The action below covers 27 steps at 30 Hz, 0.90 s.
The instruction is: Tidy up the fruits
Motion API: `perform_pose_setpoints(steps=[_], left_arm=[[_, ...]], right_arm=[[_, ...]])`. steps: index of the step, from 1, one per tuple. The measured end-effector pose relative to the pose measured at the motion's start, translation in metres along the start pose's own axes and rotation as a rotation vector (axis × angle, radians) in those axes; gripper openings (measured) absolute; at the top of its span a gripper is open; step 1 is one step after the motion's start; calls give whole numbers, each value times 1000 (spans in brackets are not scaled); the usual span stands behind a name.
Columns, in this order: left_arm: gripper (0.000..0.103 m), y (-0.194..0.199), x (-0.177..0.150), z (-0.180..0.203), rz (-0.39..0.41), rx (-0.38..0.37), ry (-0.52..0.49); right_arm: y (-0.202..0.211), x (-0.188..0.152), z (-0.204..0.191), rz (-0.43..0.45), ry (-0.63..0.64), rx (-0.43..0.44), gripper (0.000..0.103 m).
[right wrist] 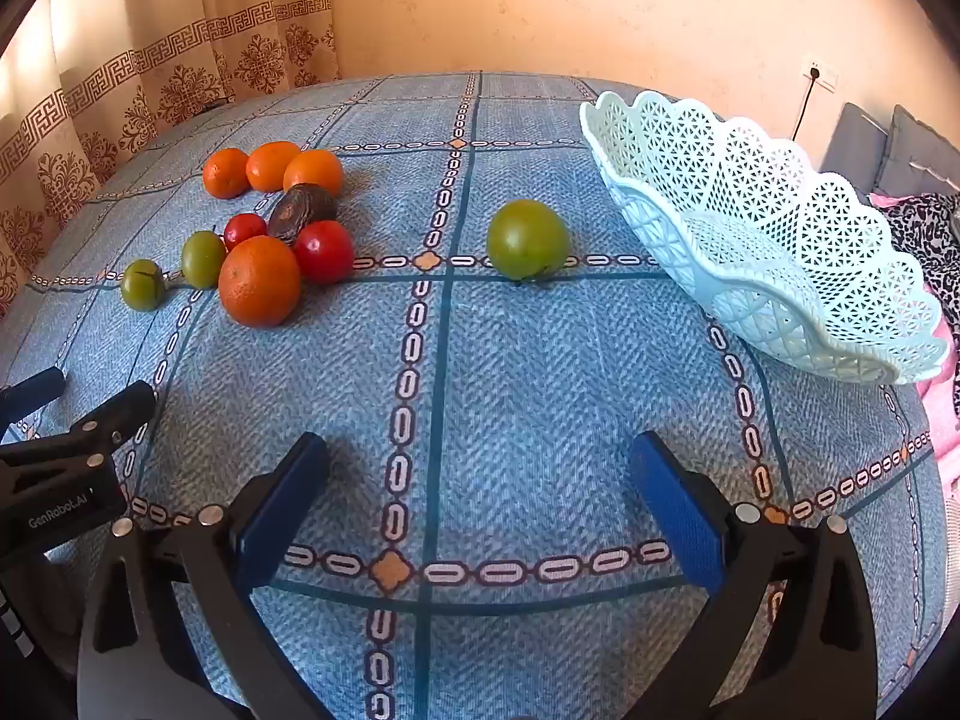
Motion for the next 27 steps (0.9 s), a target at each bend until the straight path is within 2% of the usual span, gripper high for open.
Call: perform_pose_setpoints(steps=[27], left_arm=[[98, 0, 0, 0, 1, 7, -3]], right_arm=[[0, 0, 0, -1, 0, 0, 101]])
Point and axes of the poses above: each gripper's, at about its wrist camera, not at the fingertips, and y roughly against the way its jaws point, z to its right, x to its top, the point moved 10 cm from there along -y, roughly the way its jaws point, and after that the axes turned 14 degrees about -z, right-handed, at the moved point
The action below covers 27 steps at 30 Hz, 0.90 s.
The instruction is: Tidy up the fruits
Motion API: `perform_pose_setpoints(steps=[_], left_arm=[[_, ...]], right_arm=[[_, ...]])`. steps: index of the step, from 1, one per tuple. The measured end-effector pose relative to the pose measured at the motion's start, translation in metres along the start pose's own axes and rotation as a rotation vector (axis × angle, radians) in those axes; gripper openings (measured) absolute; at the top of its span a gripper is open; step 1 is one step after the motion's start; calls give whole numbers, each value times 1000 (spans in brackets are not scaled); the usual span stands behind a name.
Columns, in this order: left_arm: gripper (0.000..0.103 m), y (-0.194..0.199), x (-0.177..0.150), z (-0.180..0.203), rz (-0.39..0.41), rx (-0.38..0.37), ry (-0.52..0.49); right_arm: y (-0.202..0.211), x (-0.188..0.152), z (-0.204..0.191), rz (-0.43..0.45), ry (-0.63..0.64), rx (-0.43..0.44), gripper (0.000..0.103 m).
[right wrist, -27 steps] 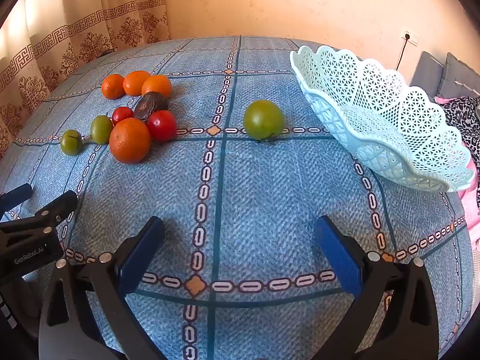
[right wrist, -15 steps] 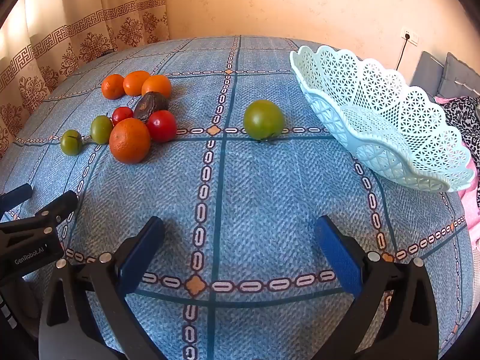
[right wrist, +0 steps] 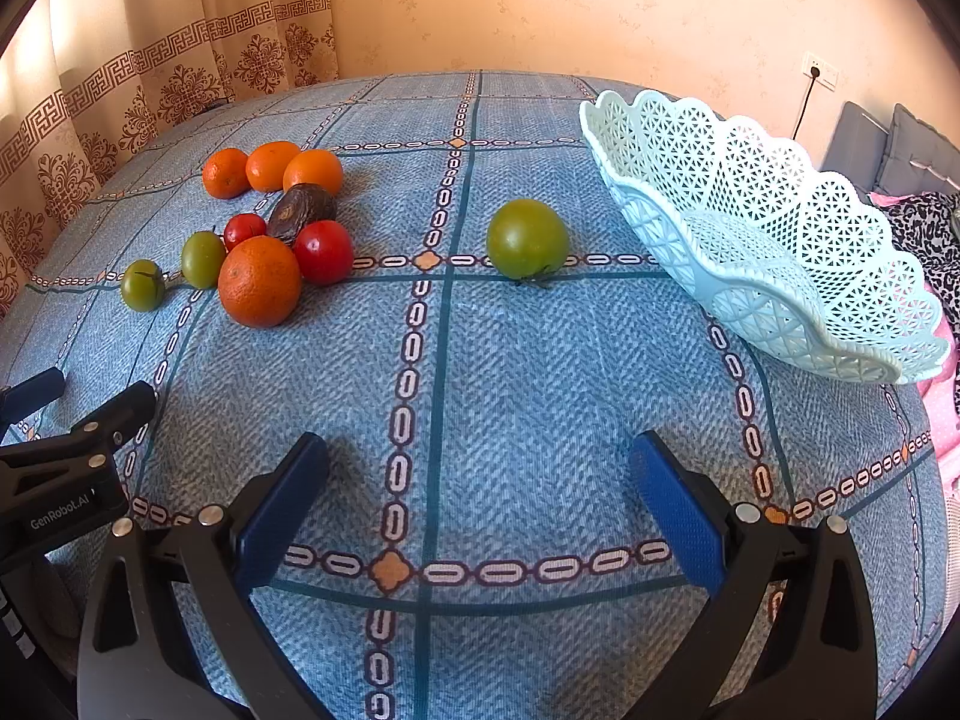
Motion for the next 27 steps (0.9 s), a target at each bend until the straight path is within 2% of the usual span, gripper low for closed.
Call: perform_pose_setpoints(steps=[27], left_arm=[[98, 1, -4, 0, 1, 6, 0]], right_arm=[[-4, 3, -3, 0, -4, 13, 101]])
Point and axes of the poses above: each gripper's, at about its wrist camera, not at the fingertips, and y roughly against the way its jaws point, z to its right, x to its top, the point moved 10 cm from there along -y, roughly the way its jaws point, and after that the axes turned 14 degrees about -z, right-handed, at the moved point
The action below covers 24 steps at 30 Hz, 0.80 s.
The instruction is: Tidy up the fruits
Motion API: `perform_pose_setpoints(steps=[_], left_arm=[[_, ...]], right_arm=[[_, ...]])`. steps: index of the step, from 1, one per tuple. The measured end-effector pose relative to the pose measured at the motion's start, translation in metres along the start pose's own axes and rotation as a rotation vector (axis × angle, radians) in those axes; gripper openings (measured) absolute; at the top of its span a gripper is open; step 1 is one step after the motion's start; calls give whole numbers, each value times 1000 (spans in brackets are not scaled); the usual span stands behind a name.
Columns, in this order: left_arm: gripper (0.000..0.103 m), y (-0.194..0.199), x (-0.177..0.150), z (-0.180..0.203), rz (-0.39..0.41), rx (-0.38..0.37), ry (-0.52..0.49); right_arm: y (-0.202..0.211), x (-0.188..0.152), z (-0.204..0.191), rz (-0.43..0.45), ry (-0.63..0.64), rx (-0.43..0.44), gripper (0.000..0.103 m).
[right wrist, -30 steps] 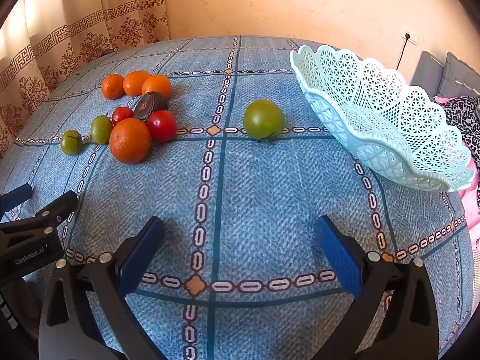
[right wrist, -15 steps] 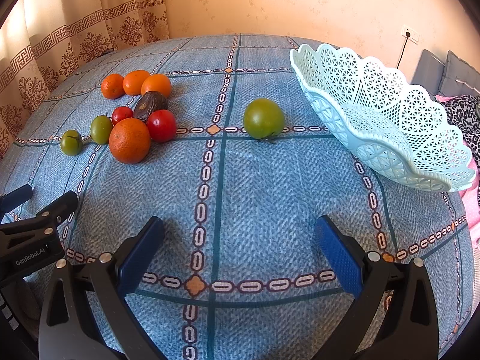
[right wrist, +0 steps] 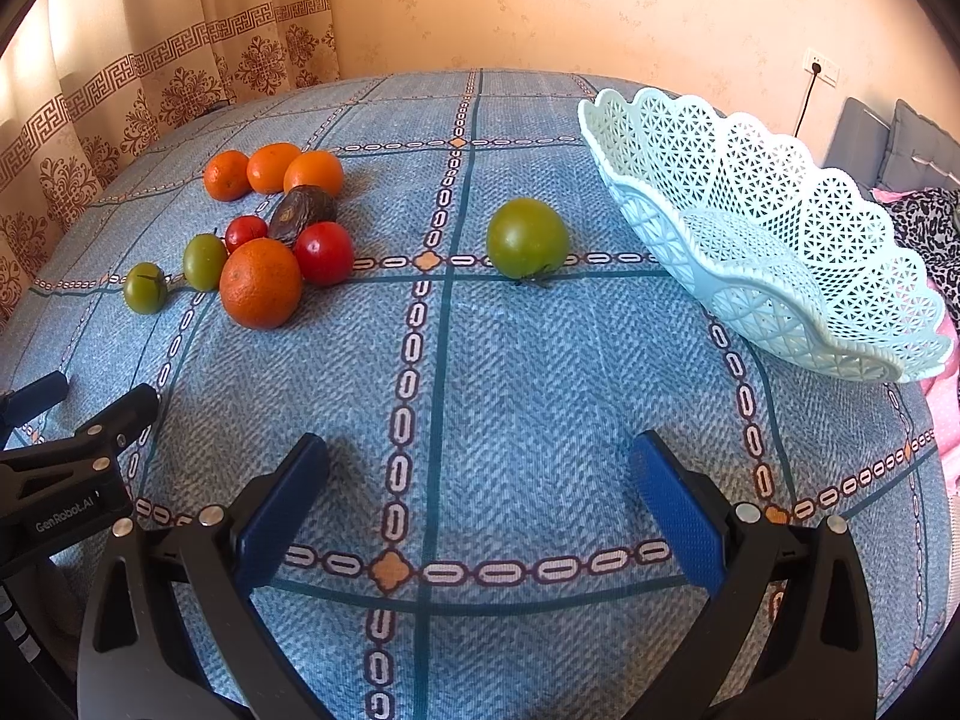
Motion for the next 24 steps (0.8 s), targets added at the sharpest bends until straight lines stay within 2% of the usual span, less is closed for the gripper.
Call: perform_pose_setpoints(steps=[8, 13, 19, 20, 24], left_arm=[[98, 0, 4, -2, -13, -18, -10], [98, -1, 11, -3, -26, -60, -42], [98, 0, 29, -15, -10, -86, -19], [98, 1, 32, -17, -5, -92, -12], [98, 2, 49, -22, 18, -92, -9]], right_arm=[[13, -1, 10, 28, -46, 84, 101], [20, 0, 20, 17, -85, 131, 101], [27, 9, 29, 32, -90, 105, 100], [27, 11, 29, 31, -83, 104, 99], [23, 21, 25, 23, -65, 88, 84]])
Point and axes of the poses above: each gripper's, at about its wrist camera, not at the fingertips, and y roughly against the way its jaws point, z to its right, x to its top, the point moved 10 cm from there along -y, roughly the way its jaws point, and after that the axes turned 14 degrees about -z, right-handed, at the moved point
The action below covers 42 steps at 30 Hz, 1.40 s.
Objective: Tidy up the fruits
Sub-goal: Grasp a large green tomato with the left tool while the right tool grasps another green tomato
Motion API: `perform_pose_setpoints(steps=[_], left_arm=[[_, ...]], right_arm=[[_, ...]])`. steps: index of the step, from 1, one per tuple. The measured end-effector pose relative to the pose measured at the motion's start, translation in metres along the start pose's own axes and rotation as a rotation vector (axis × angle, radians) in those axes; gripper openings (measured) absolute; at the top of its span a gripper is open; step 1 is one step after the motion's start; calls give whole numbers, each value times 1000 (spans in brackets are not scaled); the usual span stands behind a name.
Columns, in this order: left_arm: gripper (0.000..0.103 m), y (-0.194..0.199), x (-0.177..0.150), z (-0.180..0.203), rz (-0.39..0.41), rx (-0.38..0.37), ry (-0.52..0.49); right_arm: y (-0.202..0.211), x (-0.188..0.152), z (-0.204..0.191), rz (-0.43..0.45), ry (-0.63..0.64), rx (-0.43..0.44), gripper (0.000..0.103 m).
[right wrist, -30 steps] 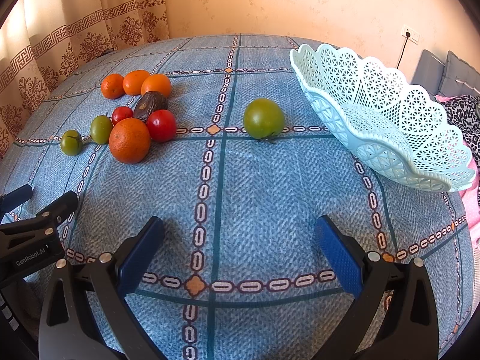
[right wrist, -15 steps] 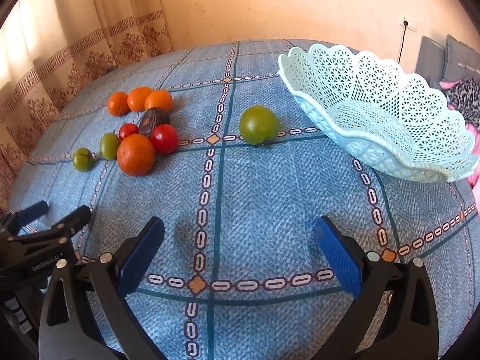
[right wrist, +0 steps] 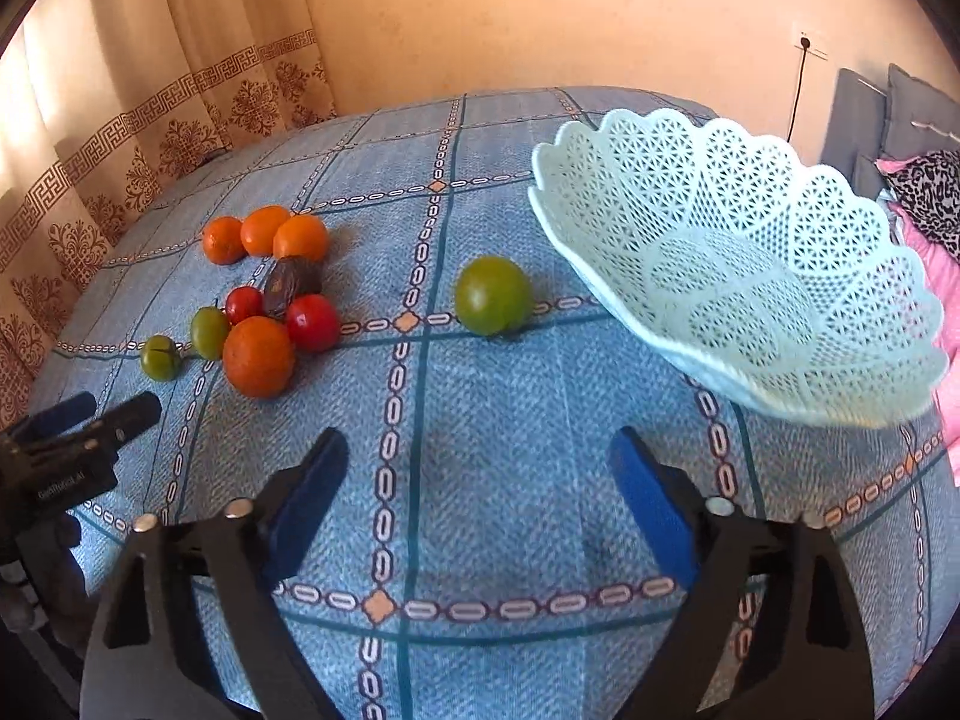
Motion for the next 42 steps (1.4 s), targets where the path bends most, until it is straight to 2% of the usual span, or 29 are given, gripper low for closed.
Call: perform_pose_setpoints(steps=[5, 8, 12, 17, 19, 27, 33, 42], left_arm=[[85, -7, 12, 7, -7, -46, -8], [79, -12, 17, 9, -2, -45, -16], [67, -14, 18, 12, 7, -53, -20], [43, -13, 17, 9, 33, -83, -4], [30, -11, 16, 14, 39, -129, -16], [30, -4, 13, 14, 65, -179, -4], [30, -4, 11, 14, 58, -179, 2], [30, 6, 14, 14, 87, -197, 6]], right_arm=[[-5, 17, -1, 9, -2, -6, 80], [-9, 27, -2, 26, -5, -26, 74], [-15, 40, 1, 52, -26, -65, 72], [-25, 53, 5, 77, -52, -91, 70], [-29, 56, 4, 71, -52, -91, 61], [-37, 65, 1, 73, -46, -117, 35], [-32, 61, -5, 91, -13, -105, 35], [-4, 42, -25, 134, 31, -27, 35]])
Point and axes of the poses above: each gripper's, at about its wrist camera, not at the fingertips, and y roughly against the way its jaws point, z to its right, x to its top, the point moved 10 cm from there along -y, roughly the way its jaws point, and after that the axes turned 14 degrees about -z, right-handed, at the moved point
